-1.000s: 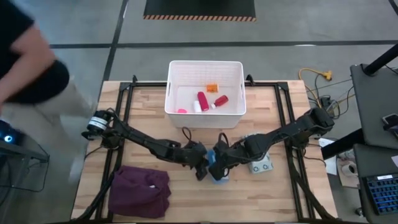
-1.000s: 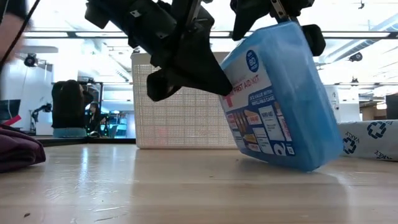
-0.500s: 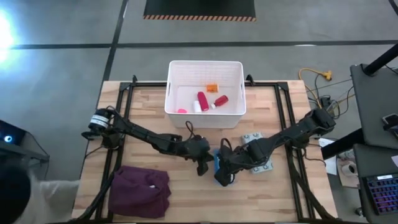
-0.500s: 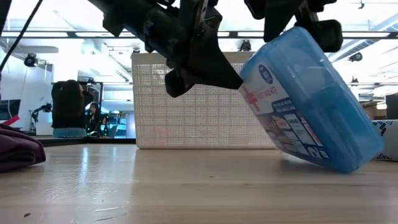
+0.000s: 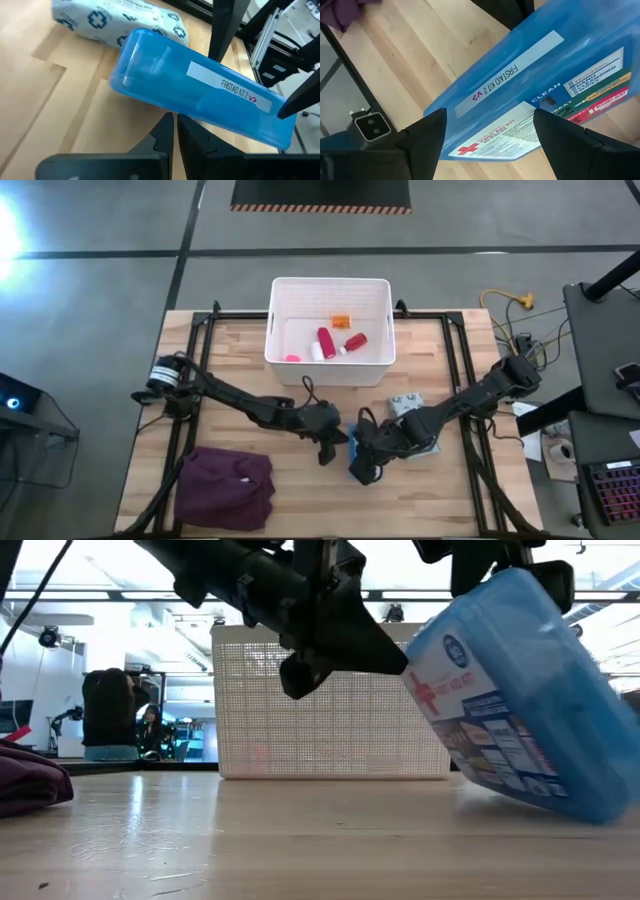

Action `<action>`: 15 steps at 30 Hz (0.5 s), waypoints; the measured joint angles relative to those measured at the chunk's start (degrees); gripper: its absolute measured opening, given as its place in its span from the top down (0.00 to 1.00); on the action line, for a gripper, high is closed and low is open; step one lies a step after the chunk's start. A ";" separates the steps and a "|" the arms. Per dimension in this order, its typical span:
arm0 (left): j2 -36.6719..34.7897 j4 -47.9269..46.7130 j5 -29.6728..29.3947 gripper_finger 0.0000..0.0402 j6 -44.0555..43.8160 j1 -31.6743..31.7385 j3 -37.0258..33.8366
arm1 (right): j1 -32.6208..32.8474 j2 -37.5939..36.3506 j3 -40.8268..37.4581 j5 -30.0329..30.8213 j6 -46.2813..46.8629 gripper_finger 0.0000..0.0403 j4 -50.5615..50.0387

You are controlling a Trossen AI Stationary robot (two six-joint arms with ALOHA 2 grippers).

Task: Pick & place medical supplies in basket/bin
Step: Put the blue first aid kit box into the white bin

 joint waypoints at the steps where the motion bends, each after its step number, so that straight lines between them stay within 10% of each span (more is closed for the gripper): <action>1: 0.45 0.41 0.51 0.98 0.00 0.01 0.00 | 0.25 -0.02 -0.04 0.11 -0.02 0.28 0.02; 15: 7.55 18.46 3.58 0.98 -0.63 1.52 0.95 | 3.86 -6.99 -0.17 6.15 0.50 0.29 -6.60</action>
